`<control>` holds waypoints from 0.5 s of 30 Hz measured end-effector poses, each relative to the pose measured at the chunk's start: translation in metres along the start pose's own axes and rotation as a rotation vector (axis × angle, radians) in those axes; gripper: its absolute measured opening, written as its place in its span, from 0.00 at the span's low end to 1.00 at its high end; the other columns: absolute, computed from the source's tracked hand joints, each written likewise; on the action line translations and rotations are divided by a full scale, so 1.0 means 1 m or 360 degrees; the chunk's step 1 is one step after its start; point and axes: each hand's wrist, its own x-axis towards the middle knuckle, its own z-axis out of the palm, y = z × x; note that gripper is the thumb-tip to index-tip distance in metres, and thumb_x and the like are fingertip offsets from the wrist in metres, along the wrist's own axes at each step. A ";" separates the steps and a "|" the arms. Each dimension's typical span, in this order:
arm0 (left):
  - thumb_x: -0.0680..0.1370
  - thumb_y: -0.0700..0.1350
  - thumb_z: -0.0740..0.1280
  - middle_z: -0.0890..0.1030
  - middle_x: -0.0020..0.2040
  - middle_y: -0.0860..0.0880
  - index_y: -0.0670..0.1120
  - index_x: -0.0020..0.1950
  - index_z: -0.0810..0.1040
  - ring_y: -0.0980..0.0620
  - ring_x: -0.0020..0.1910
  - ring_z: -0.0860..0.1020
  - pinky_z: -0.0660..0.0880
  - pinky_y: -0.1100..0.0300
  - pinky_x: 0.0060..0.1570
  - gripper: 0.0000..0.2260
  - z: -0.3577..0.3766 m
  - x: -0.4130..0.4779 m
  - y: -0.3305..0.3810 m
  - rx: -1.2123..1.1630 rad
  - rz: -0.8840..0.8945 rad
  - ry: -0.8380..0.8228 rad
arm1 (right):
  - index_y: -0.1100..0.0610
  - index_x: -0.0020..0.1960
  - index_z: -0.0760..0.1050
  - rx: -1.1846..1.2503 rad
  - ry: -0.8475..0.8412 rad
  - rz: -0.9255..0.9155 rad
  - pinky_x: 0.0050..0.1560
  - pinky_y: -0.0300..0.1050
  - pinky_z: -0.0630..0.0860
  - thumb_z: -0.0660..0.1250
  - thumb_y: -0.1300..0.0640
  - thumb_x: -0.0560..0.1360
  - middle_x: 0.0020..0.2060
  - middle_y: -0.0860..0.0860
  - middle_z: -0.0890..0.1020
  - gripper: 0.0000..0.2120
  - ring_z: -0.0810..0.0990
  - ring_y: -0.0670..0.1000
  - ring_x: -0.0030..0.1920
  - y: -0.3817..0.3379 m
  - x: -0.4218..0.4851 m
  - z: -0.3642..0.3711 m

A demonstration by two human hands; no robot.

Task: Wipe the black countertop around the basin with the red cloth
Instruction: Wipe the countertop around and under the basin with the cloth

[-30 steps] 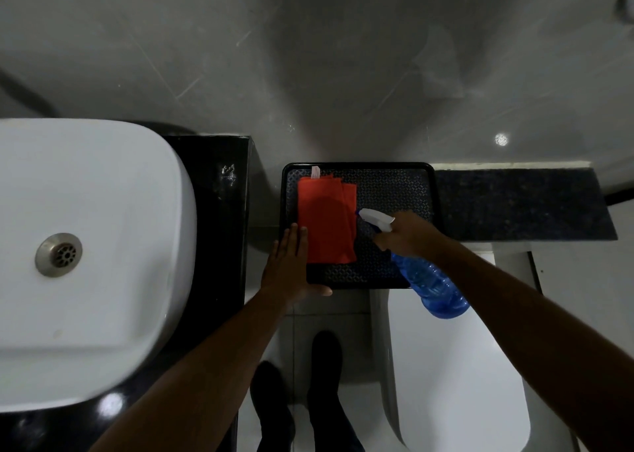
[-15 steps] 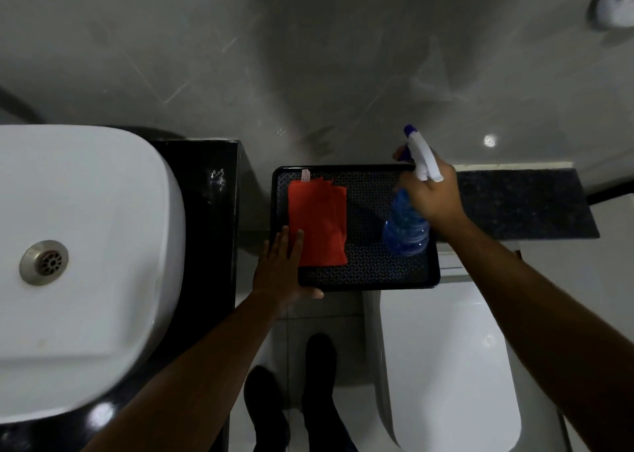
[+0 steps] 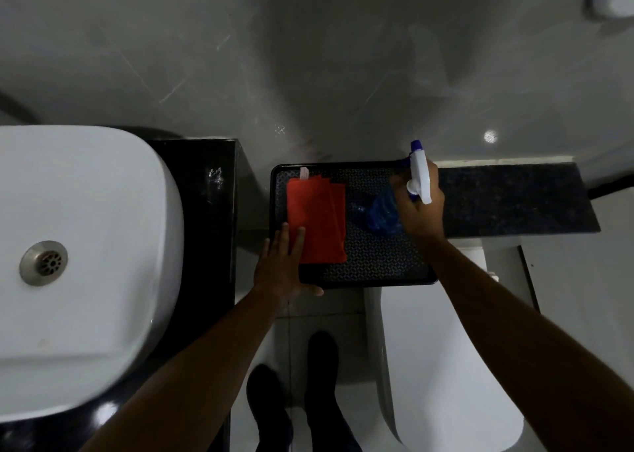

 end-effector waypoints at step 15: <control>0.63 0.72 0.72 0.31 0.79 0.40 0.49 0.79 0.32 0.42 0.80 0.40 0.38 0.45 0.76 0.63 0.003 0.002 -0.003 0.0045 0.0027 0.0040 | 0.61 0.66 0.68 -0.0514 -0.0653 0.0582 0.61 0.61 0.74 0.65 0.50 0.77 0.60 0.60 0.76 0.22 0.75 0.61 0.60 0.007 -0.064 0.083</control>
